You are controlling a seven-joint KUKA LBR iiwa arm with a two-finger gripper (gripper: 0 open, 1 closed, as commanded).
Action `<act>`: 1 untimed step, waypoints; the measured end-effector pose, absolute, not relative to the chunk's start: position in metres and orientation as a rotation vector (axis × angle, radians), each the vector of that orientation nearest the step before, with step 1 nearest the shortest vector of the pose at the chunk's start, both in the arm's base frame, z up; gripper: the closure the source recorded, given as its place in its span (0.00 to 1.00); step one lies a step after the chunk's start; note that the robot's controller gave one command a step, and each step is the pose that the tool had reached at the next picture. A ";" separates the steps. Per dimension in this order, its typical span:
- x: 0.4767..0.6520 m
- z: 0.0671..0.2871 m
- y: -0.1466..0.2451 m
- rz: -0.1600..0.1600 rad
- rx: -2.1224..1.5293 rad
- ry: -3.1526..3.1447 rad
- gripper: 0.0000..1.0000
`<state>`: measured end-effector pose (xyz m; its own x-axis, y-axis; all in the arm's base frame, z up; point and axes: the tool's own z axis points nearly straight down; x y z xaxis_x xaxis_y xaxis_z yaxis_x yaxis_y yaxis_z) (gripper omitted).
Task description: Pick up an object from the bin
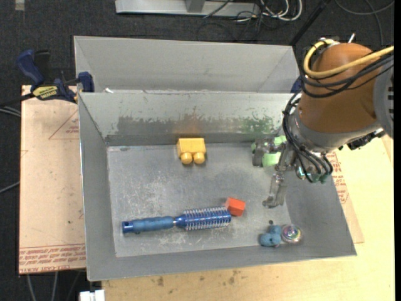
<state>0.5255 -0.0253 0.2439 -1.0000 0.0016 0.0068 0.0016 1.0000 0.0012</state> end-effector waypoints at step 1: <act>0.487 0.115 0.034 -0.003 -0.148 -3.129 0.00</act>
Offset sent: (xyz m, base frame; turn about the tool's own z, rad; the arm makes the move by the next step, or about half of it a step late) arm -0.0358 0.0567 -0.1237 0.0970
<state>0.4870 0.0344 0.1153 -0.9955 0.0946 0.0097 0.0946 0.9955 0.0017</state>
